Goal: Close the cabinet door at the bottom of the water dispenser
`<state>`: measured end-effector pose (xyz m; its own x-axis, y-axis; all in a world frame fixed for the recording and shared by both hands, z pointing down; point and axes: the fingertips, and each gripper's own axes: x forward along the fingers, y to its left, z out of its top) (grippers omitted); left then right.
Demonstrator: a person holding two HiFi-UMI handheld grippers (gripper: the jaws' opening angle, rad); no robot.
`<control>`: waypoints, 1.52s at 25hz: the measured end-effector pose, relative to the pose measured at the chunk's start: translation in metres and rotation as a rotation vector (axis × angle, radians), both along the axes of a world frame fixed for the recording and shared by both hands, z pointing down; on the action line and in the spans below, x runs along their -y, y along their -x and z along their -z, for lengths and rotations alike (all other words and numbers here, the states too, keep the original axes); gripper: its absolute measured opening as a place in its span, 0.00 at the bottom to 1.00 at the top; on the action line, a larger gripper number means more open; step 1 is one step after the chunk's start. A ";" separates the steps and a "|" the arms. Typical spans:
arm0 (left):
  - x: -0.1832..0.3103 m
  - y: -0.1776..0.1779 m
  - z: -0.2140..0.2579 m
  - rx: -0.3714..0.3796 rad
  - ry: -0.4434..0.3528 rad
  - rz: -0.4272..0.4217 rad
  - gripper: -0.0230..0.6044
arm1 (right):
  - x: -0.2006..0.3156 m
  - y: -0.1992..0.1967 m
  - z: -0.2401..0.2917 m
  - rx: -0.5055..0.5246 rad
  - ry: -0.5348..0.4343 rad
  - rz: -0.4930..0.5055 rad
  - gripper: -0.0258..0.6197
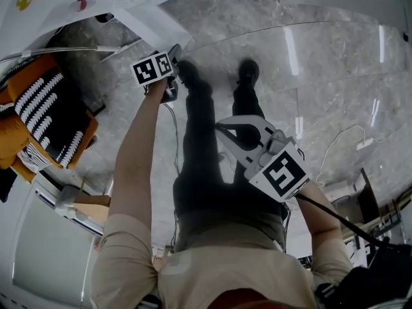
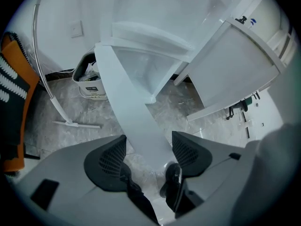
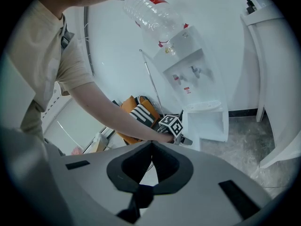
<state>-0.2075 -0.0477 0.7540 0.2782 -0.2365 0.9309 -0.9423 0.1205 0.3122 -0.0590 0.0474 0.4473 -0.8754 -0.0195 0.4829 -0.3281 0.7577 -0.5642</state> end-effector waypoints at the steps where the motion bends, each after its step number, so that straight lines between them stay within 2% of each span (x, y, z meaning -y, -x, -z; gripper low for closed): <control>1: 0.002 -0.003 0.000 0.001 -0.004 0.007 0.46 | 0.001 -0.002 0.000 0.001 -0.002 -0.003 0.06; 12: 0.014 -0.016 0.000 0.006 -0.014 0.047 0.47 | 0.003 -0.012 -0.004 -0.004 0.011 -0.024 0.06; 17: 0.021 -0.022 -0.001 -0.014 0.008 0.113 0.47 | 0.002 -0.011 -0.006 -0.007 0.019 -0.022 0.06; 20: 0.026 -0.028 0.000 -0.054 0.024 0.145 0.48 | 0.003 -0.009 -0.006 -0.007 0.021 -0.014 0.06; 25: 0.034 -0.048 0.002 -0.074 0.030 -0.001 0.49 | 0.002 -0.007 -0.008 -0.002 0.033 0.005 0.06; 35: 0.039 -0.054 0.004 -0.107 0.041 -0.004 0.49 | 0.009 -0.010 -0.009 -0.007 0.034 -0.003 0.06; 38: 0.040 -0.057 0.005 -0.117 0.036 -0.048 0.49 | 0.010 -0.009 -0.011 -0.006 0.036 -0.002 0.06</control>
<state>-0.1508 -0.0873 0.7494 0.3952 -0.1872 0.8993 -0.9049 0.0889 0.4162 -0.0500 0.0378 0.4579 -0.8726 -0.0041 0.4885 -0.3331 0.7365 -0.5888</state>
